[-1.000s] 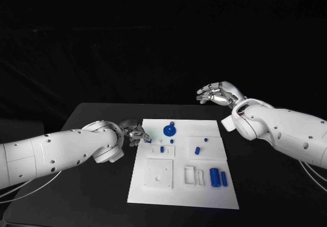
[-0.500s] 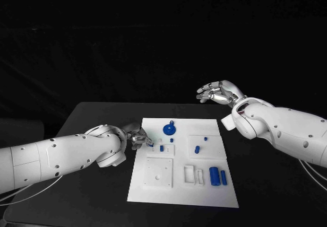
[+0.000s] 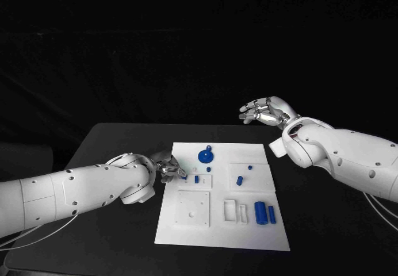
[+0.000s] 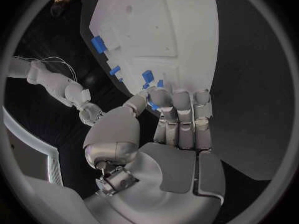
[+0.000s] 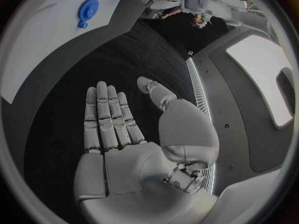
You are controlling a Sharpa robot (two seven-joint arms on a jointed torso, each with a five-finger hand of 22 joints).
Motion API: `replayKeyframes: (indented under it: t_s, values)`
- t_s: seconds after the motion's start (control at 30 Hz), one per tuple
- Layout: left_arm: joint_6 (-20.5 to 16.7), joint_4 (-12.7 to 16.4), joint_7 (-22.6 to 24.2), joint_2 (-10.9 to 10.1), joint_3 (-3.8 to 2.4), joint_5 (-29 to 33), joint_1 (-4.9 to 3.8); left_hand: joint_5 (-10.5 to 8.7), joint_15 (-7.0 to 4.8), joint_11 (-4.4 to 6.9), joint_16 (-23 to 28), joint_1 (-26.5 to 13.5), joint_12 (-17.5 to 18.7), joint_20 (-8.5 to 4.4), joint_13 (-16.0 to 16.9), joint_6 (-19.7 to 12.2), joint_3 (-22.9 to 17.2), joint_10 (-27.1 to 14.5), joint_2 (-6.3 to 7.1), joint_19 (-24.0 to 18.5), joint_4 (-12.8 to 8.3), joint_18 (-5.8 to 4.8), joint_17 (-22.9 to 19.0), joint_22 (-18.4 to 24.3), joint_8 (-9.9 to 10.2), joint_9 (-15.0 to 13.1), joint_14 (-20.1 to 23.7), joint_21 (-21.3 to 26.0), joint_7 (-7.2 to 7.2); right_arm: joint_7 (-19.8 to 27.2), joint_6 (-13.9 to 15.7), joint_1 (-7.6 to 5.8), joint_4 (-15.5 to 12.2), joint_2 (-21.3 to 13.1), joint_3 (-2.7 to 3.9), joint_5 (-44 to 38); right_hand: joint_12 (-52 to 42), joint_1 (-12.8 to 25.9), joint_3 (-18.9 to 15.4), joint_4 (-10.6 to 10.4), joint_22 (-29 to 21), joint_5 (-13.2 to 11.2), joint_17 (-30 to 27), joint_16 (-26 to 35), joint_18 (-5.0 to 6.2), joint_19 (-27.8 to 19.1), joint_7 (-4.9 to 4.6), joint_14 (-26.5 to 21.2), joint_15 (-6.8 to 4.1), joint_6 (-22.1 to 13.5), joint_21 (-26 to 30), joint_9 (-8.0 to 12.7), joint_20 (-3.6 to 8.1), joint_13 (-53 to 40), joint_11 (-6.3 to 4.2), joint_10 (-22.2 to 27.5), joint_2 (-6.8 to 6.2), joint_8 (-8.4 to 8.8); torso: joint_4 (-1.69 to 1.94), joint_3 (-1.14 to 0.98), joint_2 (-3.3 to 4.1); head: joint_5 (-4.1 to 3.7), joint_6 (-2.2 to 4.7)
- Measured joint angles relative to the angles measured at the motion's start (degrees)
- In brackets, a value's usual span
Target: Assemble the parts on the task board
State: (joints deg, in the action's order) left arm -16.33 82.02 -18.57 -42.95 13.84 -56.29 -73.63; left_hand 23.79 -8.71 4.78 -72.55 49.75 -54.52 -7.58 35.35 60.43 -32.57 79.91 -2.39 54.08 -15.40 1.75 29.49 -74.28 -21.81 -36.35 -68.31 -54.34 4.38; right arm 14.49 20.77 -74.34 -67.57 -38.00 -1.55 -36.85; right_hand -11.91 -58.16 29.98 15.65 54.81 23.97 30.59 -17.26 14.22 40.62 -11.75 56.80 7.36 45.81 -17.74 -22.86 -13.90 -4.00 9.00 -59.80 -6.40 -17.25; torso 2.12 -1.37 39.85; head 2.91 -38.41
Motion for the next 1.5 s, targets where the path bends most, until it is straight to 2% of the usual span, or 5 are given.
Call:
replayKeyframes:
  t_s: [0.17,0.87,1.07,1.5]
  values:
    - [0.2,-0.1,-0.4,0.1,0.0,-0.1,0.02,0.0,-0.01,0.0,0.0,-0.1,0.0,0.0,0.0,0.0,0.0,0.0,0.08,0.0,0.0,0.0,0.0,0.0,0.0,0.0,0.0,0.2,-0.02,0.0,0.0,0.0,0.0,0.0,0.0,0.0,0.0,0.0,0.0,0.0,0.1,0.0,0.0,0.0,0.0,0.0,0.0,0.0,0.0,0.0,0.0,0.0,0.0,0.0,0.0,0.0,0.0,0.0,-0.01,-0.05,0.0,0.04,-0.08]
    - [1.2,-1.0,-1.4,1.1,-0.01,-0.5,0.39,0.22,0.1,-0.06,0.0,-0.4,0.0,0.0,0.0,0.4,0.1,0.0,0.36,0.0,0.0,0.0,0.1,-0.1,0.2,-0.1,-0.3,0.2,-0.21,0.0,0.0,0.0,0.0,0.0,0.0,0.1,0.0,0.0,-0.2,0.2,0.1,0.2,0.0,0.0,-0.01,0.0,0.0,0.0,0.0,0.0,0.0,0.0,0.0,0.0,0.0,0.0,0.0,0.0,-0.01,-0.02,0.0,-0.05,-0.27]
    - [1.5,-1.3,-1.5,1.3,-0.04,-0.5,0.61,0.22,0.0,0.12,0.0,-0.4,0.0,0.0,0.0,0.4,0.2,0.3,0.35,0.0,0.1,0.0,0.1,-0.1,0.0,-0.1,-0.4,0.2,-0.21,0.0,0.0,0.0,0.0,-0.1,0.0,0.1,0.0,0.0,-0.2,0.2,0.1,0.2,0.0,0.0,0.0,0.0,0.0,0.0,0.0,0.0,0.0,0.0,0.0,0.0,0.0,0.0,0.0,0.0,-0.01,-0.01,-0.01,-0.33,-0.36]
    - [2.2,-1.4,-1.8,1.3,-0.16,-0.5,0.66,0.11,-0.2,0.19,0.0,-0.3,0.0,0.0,0.1,0.5,0.3,0.2,0.34,0.0,0.2,0.0,0.0,-0.1,0.0,-0.2,-0.4,0.2,-0.32,0.0,0.0,0.0,0.1,-0.1,0.0,0.1,0.0,0.0,-0.2,0.2,0.1,0.2,0.0,0.0,0.0,0.0,0.0,0.0,0.0,0.0,0.0,0.0,0.0,0.0,0.21,-0.2,0.0,0.0,-0.01,-0.02,-0.01,-0.42,-0.46]
